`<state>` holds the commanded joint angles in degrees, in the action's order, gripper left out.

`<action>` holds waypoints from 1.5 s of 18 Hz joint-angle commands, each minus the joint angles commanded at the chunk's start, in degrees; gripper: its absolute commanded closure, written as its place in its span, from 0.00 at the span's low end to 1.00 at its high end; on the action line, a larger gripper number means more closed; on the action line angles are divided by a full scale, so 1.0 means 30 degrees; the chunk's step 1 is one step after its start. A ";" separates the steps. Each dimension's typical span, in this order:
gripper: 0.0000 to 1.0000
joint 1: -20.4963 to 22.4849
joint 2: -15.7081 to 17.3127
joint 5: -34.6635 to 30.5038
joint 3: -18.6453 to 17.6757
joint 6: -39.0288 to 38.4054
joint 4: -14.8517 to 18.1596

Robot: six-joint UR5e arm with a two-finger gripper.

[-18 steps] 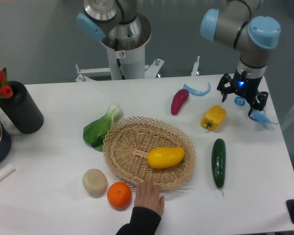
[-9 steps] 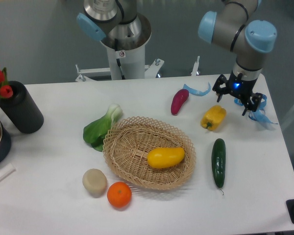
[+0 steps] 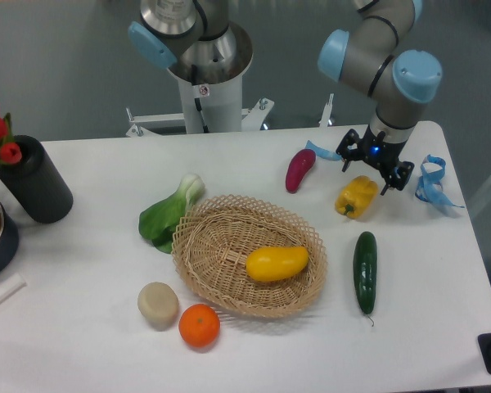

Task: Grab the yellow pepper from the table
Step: 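Move the gripper over the yellow bell pepper and lower toward it, then lower the gripper around the yellow pepper and close on it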

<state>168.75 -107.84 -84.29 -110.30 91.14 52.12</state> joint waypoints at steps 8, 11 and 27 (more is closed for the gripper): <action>0.00 -0.0147 -0.0673 -0.0029 -0.0029 -0.0264 -0.0558; 0.00 -0.0352 -0.1084 -0.0029 -0.0176 -0.0293 -0.0762; 0.68 -0.0352 -0.0823 0.0000 0.0760 -0.0381 -0.0852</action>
<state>167.69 -110.31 -84.29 -108.02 90.00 49.57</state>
